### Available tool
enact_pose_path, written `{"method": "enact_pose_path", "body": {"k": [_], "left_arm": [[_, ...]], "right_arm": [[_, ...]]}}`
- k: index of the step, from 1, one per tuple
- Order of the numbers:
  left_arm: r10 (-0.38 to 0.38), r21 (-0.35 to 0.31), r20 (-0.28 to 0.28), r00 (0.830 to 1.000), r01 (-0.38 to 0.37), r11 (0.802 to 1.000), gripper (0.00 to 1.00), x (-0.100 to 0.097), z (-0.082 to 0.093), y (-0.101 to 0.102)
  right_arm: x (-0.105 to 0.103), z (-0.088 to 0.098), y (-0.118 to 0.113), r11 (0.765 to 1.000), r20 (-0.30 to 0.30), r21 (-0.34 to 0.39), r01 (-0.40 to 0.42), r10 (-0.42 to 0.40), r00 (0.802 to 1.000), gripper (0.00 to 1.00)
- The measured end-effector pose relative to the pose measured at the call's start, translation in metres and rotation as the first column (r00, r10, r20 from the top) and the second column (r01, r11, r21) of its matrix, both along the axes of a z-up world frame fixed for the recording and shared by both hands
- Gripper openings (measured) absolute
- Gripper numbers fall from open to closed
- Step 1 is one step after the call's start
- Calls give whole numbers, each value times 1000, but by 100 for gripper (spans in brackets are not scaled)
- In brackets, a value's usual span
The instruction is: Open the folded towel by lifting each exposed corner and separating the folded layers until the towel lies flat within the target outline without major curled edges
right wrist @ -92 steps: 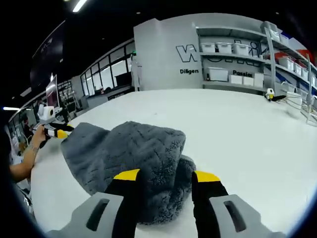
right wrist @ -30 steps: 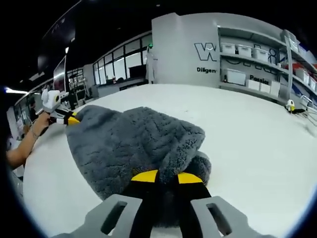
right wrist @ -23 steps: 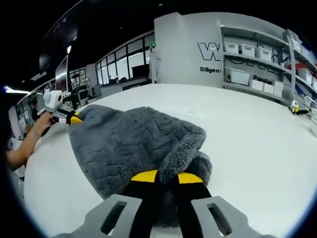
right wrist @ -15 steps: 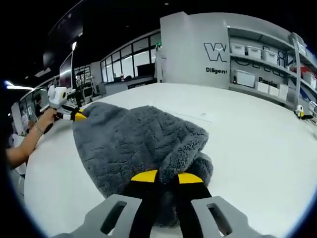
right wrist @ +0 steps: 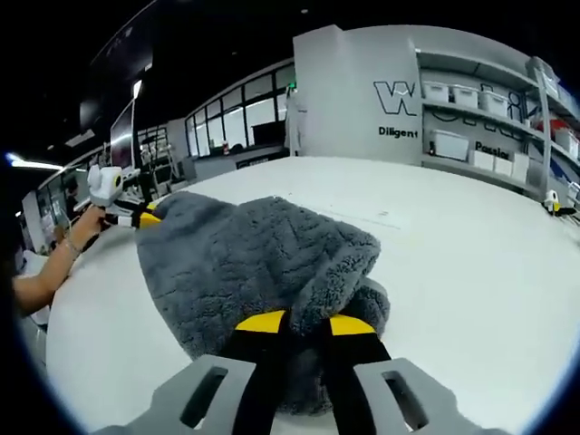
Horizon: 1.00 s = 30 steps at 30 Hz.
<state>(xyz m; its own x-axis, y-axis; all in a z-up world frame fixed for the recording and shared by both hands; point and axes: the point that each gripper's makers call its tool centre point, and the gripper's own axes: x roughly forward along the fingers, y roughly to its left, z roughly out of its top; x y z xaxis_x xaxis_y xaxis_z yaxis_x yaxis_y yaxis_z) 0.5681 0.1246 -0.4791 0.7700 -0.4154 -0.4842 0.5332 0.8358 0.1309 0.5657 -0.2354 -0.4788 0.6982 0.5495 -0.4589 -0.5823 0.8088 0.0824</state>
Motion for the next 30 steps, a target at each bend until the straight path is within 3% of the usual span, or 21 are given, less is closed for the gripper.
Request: {"method": "enact_pose_path", "body": {"k": [4,7,9,11,14,15,17,18,20,22,25,27,30], "left_arm": [[17,-54,4,1000,-17,998,23,-3,8,5],[-14,-137,6,1000,15,990,35,-12,22,1],[-34,-169,14,999,36,985,40,-18,32,0],[-49,-199,31,998,54,978,45,-23,43,-1],[-97,-269,13,995,97,958,64,-33,53,-8],[-85,-286,10,996,84,954,76,-34,56,-6],[-88,-283,5,996,86,955,91,-37,56,-4],[-91,-279,8,996,90,956,94,-38,56,-4],[-102,-282,5,995,99,954,96,-41,55,-2],[-101,-300,-4,995,95,949,99,-42,54,-2],[-168,-338,-27,985,149,929,100,-51,50,-11],[-159,-339,-23,987,142,930,100,-50,49,-11],[-151,-270,-23,988,139,953,100,-49,43,-8]], "right_arm": [[-1,2,-6,1000,-7,-9,21,-21,1000,33],[-4,6,-8,1000,-3,13,6,-6,1000,36],[-7,8,-8,1000,0,16,-4,4,1000,44],[-11,10,-13,999,21,-39,-24,24,999,54],[-17,13,-17,997,24,-73,-26,28,999,67],[-20,15,-18,997,24,-73,-30,32,999,70],[-27,21,-18,997,18,-57,-46,47,999,76],[-29,24,-18,997,17,-56,-49,50,999,85],[-31,28,-21,997,31,-65,-46,48,998,98],[-32,31,-23,996,36,-77,-51,54,998,98],[-37,35,-25,995,41,-77,-62,66,997,99],[-41,36,-24,994,41,-76,-73,76,996,99],[-45,38,-25,993,47,-82,-86,90,995,99]]}}
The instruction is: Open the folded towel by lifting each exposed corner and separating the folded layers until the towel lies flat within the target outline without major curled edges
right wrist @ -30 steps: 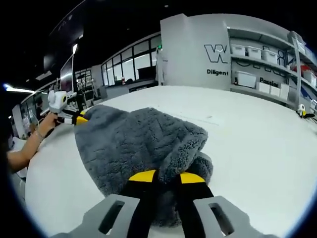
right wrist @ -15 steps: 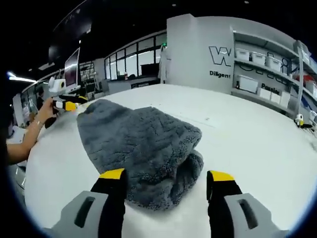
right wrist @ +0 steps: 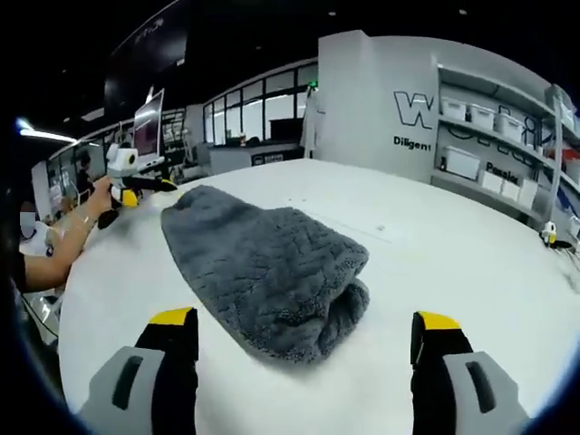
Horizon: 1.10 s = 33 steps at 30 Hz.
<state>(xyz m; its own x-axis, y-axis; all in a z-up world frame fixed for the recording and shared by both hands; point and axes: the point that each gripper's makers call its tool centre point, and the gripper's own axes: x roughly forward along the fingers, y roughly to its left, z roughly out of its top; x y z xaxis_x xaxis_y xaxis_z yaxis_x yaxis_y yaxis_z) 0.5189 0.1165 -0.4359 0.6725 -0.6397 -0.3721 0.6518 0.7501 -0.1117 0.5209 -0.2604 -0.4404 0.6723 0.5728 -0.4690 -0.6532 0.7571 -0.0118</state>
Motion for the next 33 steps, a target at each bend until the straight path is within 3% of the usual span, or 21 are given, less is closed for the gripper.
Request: {"method": "enact_pose_path", "body": {"k": [10,14,18,22,24,26,33], "left_arm": [[14,32,-6,1000,-14,999,100,7,-3,7],[27,28,-10,1000,-27,999,99,10,-2,10],[25,46,-2,1000,-25,999,99,15,2,11],[32,77,20,999,-34,996,92,26,4,12],[62,124,29,998,-65,990,93,34,2,17],[71,118,27,997,-73,990,92,42,2,14],[85,61,17,996,-86,994,64,64,13,8]], "right_arm": [[-2,3,2,998,-11,38,-40,41,999,99],[3,16,5,995,-4,86,-53,53,999,99],[1,20,11,995,15,83,-63,62,998,98],[9,25,13,991,59,72,-113,108,992,85],[15,25,13,991,56,76,-111,107,993,85],[19,24,15,991,53,60,-116,113,992,84],[41,29,10,995,54,22,-93,91,994,58]]}}
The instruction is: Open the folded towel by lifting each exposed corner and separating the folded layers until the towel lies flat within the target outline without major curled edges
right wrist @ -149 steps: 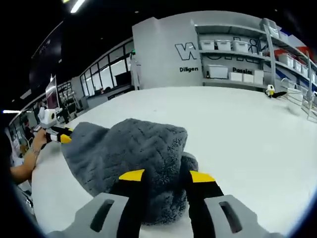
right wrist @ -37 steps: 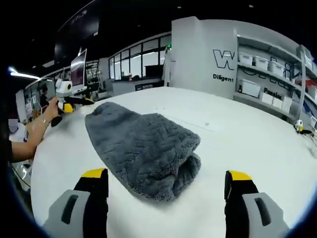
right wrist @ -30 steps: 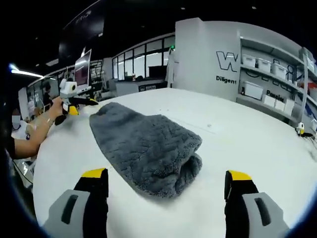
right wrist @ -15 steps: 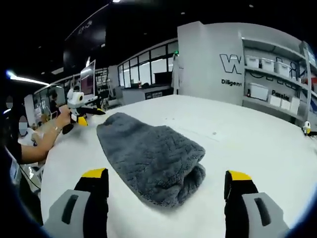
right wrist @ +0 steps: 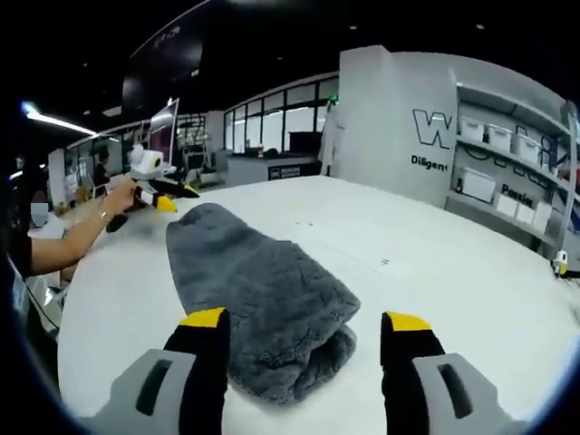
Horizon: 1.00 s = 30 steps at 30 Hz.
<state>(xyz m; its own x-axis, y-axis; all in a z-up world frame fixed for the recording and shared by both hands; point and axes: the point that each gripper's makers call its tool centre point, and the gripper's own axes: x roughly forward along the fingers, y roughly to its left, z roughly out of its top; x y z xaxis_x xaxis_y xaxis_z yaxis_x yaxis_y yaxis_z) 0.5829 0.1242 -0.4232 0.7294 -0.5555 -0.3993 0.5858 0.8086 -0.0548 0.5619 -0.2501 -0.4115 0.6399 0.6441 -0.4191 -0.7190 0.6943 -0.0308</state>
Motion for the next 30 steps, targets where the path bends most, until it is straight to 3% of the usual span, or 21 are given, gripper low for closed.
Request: {"method": "enact_pose_path", "body": {"k": [3,5,10,15,22,27,30], "left_arm": [[3,11,-18,1000,-2,1000,58,9,1,-4],[8,29,-23,1000,-7,1000,55,14,1,-5],[11,50,-46,999,-9,999,46,32,-8,-8],[-18,51,-29,999,20,998,38,42,-15,-13],[-14,77,-48,999,18,997,33,49,-27,-8],[-45,56,-54,998,48,997,21,46,-31,-16],[-53,78,-43,998,56,995,16,45,-32,-18]], "right_arm": [[11,4,1,1000,-17,8,1,-1,1000,44],[18,5,1,1000,-27,6,7,-7,1000,40],[31,-2,1,999,-37,-27,29,-29,999,37],[44,-12,0,999,-58,-17,44,-45,997,34],[55,-27,0,999,-93,-10,53,-54,994,29],[56,-33,7,1000,-81,-27,10,-12,997,12],[59,-33,7,999,-66,-50,10,-13,998,5]]}}
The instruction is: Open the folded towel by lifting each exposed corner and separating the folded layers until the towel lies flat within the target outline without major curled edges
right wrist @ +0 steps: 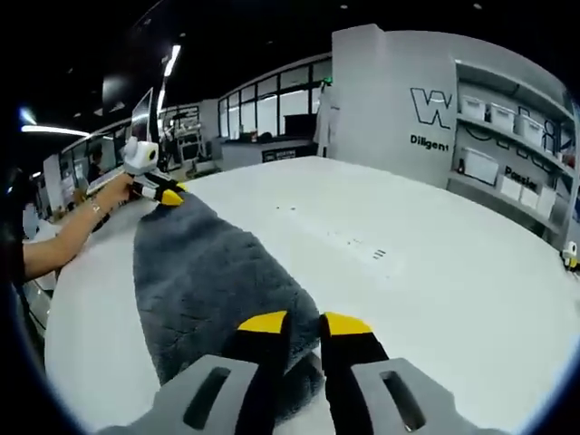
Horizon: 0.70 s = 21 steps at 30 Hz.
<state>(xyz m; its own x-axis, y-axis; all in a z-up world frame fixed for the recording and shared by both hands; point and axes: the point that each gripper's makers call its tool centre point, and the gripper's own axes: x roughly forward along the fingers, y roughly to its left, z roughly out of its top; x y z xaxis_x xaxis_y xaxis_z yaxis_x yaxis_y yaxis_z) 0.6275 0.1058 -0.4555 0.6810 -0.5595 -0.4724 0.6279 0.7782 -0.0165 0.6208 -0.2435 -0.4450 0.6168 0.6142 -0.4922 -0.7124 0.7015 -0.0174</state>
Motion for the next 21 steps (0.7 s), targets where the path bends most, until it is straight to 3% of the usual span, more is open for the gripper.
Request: {"method": "enact_pose_path", "body": {"k": [5,15,21], "left_arm": [[-10,-7,22,1000,10,1000,7,-3,8,-3],[4,1,79,997,-4,1000,6,-8,24,1],[9,-18,134,991,-7,1000,6,-22,39,4]], "right_arm": [[-5,5,1,1000,26,-11,-14,15,1000,3],[-15,23,-5,1000,77,-12,-5,6,997,3],[-34,42,-3,1000,130,-13,-19,20,991,2]]}}
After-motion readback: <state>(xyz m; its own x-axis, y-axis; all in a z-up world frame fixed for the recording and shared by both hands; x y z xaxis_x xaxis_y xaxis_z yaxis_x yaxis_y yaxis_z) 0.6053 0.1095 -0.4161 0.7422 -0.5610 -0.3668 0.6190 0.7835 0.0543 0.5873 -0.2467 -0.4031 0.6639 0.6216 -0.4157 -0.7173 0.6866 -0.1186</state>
